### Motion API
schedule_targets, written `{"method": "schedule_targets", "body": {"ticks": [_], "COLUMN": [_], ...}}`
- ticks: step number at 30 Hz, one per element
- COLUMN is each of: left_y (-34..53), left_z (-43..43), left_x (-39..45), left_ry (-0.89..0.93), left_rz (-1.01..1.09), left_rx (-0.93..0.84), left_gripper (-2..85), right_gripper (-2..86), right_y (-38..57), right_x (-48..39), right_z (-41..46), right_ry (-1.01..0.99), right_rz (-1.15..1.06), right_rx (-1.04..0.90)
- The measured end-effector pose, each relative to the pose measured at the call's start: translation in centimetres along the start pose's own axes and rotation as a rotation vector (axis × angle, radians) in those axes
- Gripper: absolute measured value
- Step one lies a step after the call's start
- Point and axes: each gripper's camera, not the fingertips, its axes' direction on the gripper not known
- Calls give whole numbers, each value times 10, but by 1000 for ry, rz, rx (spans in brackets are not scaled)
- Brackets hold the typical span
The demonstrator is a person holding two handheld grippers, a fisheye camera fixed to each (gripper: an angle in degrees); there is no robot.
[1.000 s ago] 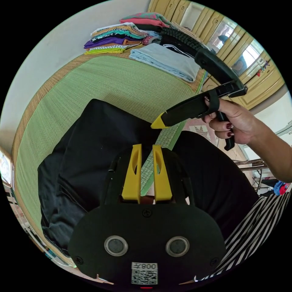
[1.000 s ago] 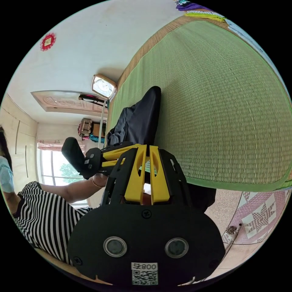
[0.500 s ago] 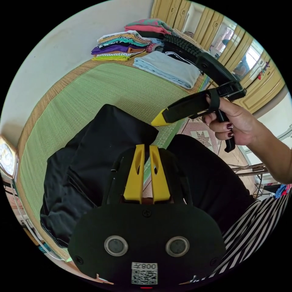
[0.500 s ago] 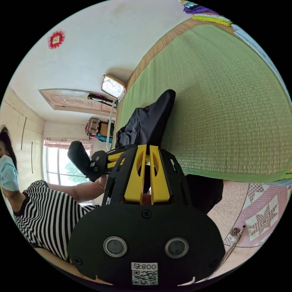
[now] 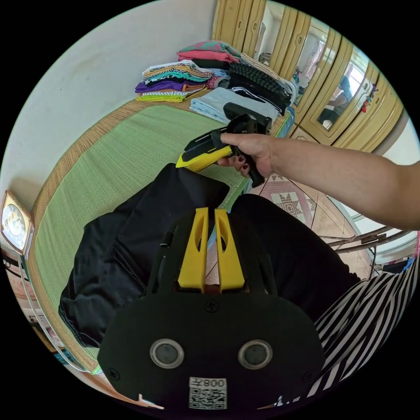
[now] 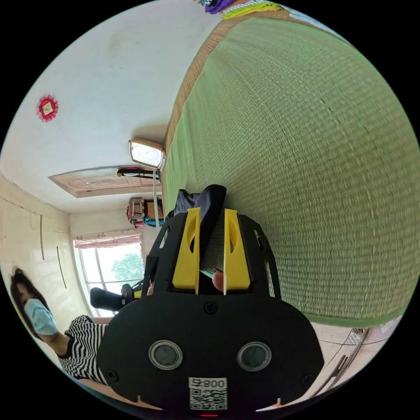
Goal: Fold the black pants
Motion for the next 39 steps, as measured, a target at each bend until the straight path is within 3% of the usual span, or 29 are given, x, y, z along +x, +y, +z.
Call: {"method": "schedule_targets", "body": {"ticks": [12, 21, 31, 39], "left_y": [61, 152, 341, 471], "left_z": [-97, -231, -362, -405], "left_x": [-29, -118, -266, -360], "left_ry": [47, 171, 271, 346], "left_rz": [-25, -226, -656, -982], "left_rx": [78, 320, 608, 736], "left_gripper": [26, 26, 25, 25], "right_gripper": [21, 18, 17, 17], "right_y": [-1, 13, 4, -15], "right_x": [8, -53, -176, -199], "right_z": [29, 74, 263, 444], "right_ry": [-102, -242, -183, -73], "right_rz": [-16, -137, -392, -387], "right_rx": [16, 117, -31, -169]}}
